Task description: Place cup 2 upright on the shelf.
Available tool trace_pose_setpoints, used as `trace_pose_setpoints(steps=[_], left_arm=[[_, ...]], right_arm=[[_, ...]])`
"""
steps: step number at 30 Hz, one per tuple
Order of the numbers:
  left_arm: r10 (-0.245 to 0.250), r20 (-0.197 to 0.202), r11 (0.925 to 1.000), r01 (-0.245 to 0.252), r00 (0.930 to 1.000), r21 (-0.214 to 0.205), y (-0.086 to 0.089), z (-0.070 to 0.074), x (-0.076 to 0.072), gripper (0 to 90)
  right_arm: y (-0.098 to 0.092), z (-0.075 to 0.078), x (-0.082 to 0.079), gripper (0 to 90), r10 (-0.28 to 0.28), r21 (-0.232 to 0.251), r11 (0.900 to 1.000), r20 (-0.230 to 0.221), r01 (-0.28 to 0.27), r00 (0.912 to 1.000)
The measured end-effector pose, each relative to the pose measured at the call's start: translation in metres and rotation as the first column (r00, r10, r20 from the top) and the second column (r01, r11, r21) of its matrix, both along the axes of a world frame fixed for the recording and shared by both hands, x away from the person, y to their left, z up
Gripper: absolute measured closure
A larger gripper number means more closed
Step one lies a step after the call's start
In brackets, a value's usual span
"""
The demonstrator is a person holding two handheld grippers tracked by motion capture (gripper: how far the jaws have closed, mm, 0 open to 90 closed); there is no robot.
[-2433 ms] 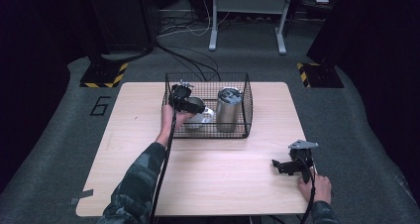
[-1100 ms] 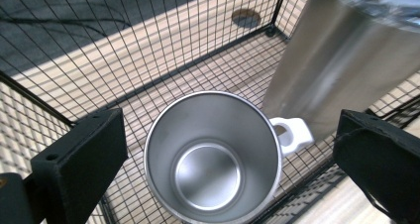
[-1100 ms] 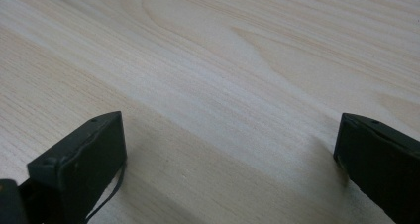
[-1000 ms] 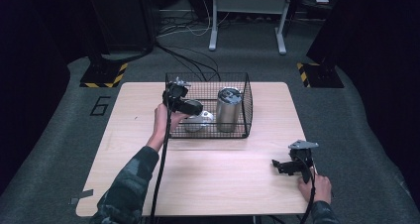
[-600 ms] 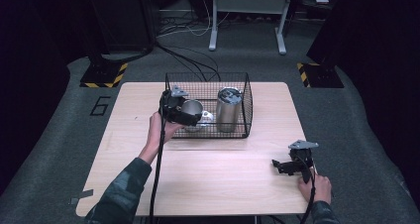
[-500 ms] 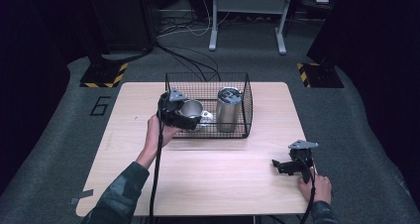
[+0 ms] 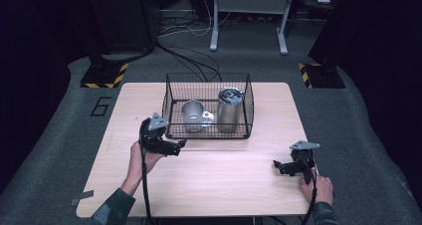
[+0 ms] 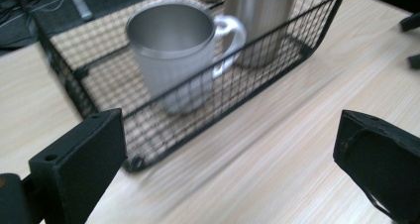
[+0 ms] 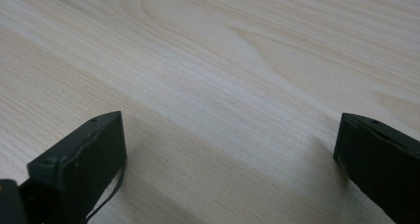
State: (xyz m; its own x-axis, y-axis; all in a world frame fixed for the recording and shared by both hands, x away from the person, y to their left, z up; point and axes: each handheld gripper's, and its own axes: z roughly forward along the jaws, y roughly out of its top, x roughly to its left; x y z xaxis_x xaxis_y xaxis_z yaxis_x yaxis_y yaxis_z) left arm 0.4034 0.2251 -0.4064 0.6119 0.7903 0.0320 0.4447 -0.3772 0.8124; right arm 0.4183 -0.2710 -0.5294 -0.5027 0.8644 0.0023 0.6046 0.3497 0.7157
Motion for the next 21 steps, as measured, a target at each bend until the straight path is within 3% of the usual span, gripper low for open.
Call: trace_pose_setpoints(steps=[11, 15, 18, 20, 21], left_arm=[[0.075, -0.075, 0.9972, -0.074, 0.9944, 0.013, 0.038, -0.056, -0.028, 0.0], [0.125, -0.134, 0.9922, -0.125, 0.9831, 0.01, 0.053, -0.083, -0.036, 0.0], [0.165, -0.15, 0.986, -0.167, 0.9748, 0.0, 0.06, -0.098, -0.04, 0.0], [0.166, -0.154, 0.9858, -0.168, 0.9739, 0.003, 0.064, -0.104, -0.041, 0.0], [0.173, -0.15, 0.9838, -0.178, 0.9733, -0.019, 0.065, -0.107, -0.042, 0.0]], right_arm=[[0.0, 0.0, 0.0, 0.0, 0.0, 0.0, 1.0, 0.0, 0.0, 1.0], [0.0, 0.0, 0.0, 0.0, 0.0, 0.0, 1.0, 0.0, 0.0, 1.0], [0.0, 0.0, 0.0, 0.0, 0.0, 0.0, 1.0, 0.0, 0.0, 1.0], [0.0, 0.0, 0.0, 0.0, 0.0, 0.0, 1.0, 0.0, 0.0, 1.0], [0.0, 0.0, 0.0, 0.0, 0.001, 0.0, 1.0, 0.0, -0.001, 1.0]])
